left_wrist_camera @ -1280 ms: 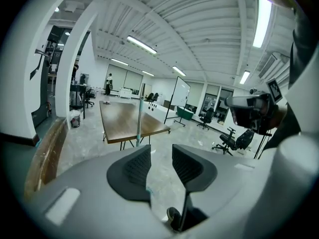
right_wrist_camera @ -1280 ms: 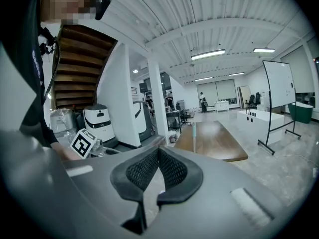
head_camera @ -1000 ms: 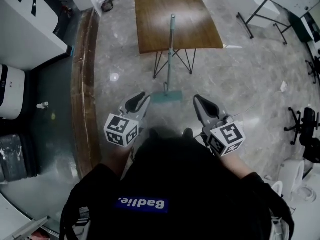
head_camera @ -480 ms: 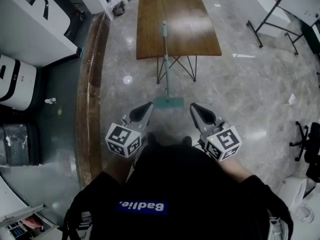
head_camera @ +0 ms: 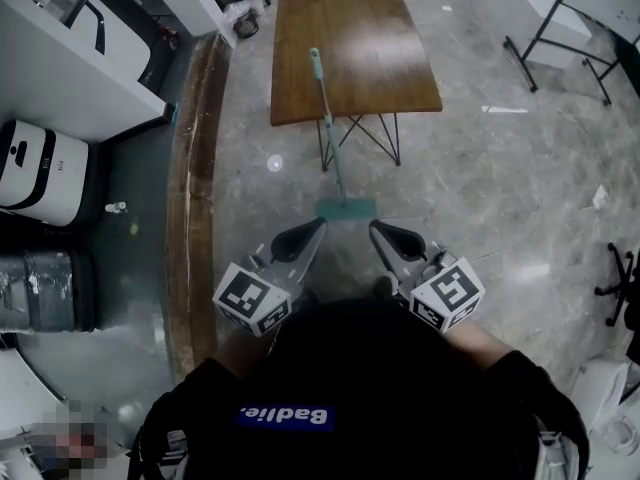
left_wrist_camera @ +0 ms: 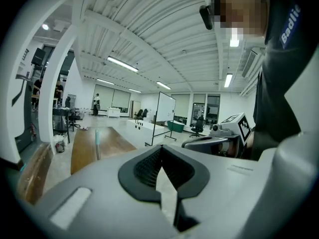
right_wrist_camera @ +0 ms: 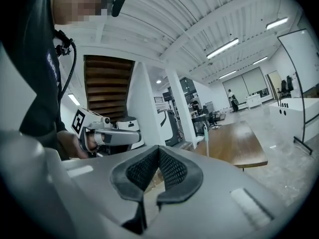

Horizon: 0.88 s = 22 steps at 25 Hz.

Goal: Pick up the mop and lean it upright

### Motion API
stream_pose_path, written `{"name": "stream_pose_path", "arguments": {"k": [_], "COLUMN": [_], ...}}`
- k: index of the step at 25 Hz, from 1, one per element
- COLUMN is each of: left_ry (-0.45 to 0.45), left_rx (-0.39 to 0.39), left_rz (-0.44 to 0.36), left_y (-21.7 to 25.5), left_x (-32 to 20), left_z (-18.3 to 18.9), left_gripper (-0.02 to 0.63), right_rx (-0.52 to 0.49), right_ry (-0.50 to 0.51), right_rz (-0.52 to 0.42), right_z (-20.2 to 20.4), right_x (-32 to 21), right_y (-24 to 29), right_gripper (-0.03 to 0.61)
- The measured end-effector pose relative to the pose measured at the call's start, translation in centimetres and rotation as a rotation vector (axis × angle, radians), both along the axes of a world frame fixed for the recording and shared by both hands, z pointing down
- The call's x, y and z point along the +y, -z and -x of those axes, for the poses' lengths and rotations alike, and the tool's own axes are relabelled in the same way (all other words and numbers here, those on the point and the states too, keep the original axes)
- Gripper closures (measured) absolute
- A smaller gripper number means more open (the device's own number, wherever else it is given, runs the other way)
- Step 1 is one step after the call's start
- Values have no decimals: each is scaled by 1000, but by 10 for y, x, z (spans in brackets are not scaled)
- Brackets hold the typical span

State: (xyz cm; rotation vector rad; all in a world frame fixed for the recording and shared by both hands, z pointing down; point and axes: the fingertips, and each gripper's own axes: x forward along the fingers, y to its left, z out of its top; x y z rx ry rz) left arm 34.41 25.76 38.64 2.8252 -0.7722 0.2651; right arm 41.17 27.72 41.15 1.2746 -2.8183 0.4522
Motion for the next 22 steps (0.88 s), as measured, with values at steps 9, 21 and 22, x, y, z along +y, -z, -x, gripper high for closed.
{"name": "stream_pose_path", "arguments": {"k": [9, 21, 22], "left_ry": [-138, -204, -205], "left_rx": [125, 148, 151], "left_rz": [-56, -90, -95], "left_y": [9, 3, 5], "left_x": [27, 52, 54], "left_z": [2, 32, 34], "left_gripper": [594, 594, 594], "right_rx": [74, 126, 129], "right_ry": [-82, -108, -106], "right_rz": [-96, -123, -119], "right_z": [27, 66, 68], "right_x": [18, 32, 33], "right_y": [31, 37, 37], "right_gripper": [574, 575, 575]}}
